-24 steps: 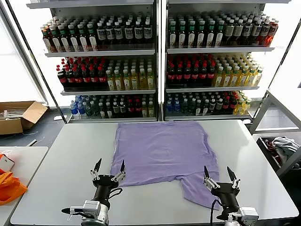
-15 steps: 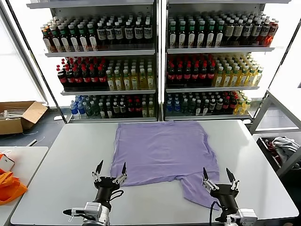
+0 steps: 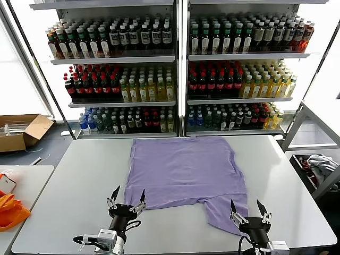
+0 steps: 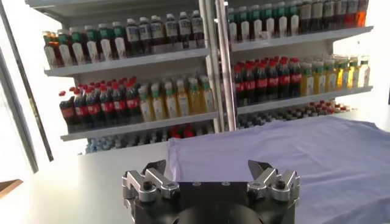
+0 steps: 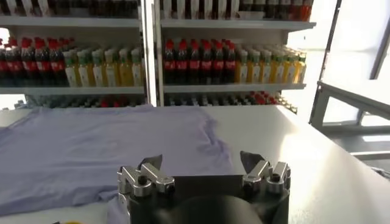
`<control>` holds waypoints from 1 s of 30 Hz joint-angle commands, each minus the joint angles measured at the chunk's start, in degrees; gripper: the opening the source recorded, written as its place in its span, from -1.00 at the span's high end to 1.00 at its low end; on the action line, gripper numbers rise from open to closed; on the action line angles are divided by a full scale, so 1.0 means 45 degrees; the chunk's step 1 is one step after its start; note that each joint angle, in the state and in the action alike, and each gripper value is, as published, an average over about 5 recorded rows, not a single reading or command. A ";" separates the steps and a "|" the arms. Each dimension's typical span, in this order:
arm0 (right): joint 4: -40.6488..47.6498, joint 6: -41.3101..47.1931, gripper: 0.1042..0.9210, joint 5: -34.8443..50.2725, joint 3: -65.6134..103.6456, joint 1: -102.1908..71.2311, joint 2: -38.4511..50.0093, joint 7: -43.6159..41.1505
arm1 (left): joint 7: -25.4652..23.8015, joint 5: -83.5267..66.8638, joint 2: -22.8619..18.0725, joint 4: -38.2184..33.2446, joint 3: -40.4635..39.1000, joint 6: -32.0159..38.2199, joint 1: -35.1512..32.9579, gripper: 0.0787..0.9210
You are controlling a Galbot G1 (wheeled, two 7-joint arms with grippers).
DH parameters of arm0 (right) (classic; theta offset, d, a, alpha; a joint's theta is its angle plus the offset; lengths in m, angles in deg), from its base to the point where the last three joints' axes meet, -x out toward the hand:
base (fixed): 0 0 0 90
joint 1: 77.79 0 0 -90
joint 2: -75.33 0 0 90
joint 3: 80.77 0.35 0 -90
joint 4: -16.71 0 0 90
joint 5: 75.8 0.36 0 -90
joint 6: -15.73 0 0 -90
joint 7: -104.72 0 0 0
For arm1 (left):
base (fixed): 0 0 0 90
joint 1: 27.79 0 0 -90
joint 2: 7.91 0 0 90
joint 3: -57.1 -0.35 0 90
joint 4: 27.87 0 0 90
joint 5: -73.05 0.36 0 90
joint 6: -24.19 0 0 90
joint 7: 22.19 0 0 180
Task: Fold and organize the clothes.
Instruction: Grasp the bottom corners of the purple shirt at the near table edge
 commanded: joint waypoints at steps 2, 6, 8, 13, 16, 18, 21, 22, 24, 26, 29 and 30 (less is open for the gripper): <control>0.0121 0.0374 -0.76 0.0275 -0.0272 -0.0320 0.0125 0.0580 | -0.0041 -0.0917 0.0587 0.0358 0.0476 -0.1555 0.0051 -0.77; 0.0159 0.0548 -0.76 0.0224 -0.0357 -0.0324 0.0031 0.0763 | -0.0079 -0.1011 0.0618 0.0436 0.0481 -0.1747 0.0098 -0.77; 0.0204 0.0590 -0.76 0.0235 -0.0373 -0.0325 0.0015 0.0851 | -0.0093 -0.0981 0.0597 0.0556 0.0409 -0.1778 0.0182 -0.77; 0.0340 0.0703 -0.76 0.0237 -0.0361 -0.0259 -0.0092 0.0984 | -0.0093 -0.1029 0.0537 0.0851 0.0352 -0.1782 0.0418 -0.77; 0.0403 0.0744 -0.76 0.0210 -0.0385 -0.0195 -0.0164 0.0971 | -0.0105 -0.1106 0.0585 0.1007 0.0380 -0.1758 0.0506 -0.77; 0.0464 0.0761 -0.76 0.0167 -0.0441 -0.0125 -0.0232 0.0941 | -0.0104 -0.1202 0.0621 0.1165 0.0438 -0.1737 0.0579 -0.77; 0.0565 0.0764 -0.76 0.0088 -0.0584 -0.0032 -0.0347 0.0907 | -0.0076 -0.1370 0.0659 0.1390 0.0522 -0.1710 0.0651 -0.77; 0.0598 0.0760 -0.76 0.0060 -0.0637 -0.0009 -0.0385 0.0902 | -0.0068 -0.1419 0.0667 0.1433 0.0539 -0.1704 0.0653 -0.77; 0.0647 0.0753 -0.76 0.0008 -0.0730 0.0022 -0.0450 0.0892 | -0.0060 -0.1504 0.0682 0.1466 0.0558 -0.1699 0.0648 -0.77; 0.0697 0.0747 -0.76 -0.0045 -0.0804 0.0056 -0.0499 0.0883 | -0.0060 -0.1570 0.0692 0.1464 0.0552 -0.1702 0.0638 -0.77; 0.0766 0.0748 -0.76 -0.0089 -0.0873 0.0116 -0.0543 0.0884 | -0.0066 -0.1653 0.0698 0.1446 0.0467 -0.1724 0.0612 -0.77; 0.0791 0.0751 -0.76 -0.0094 -0.0886 0.0137 -0.0553 0.0888 | -0.0072 -0.1662 0.0697 0.1447 0.0420 -0.1733 0.0602 -0.77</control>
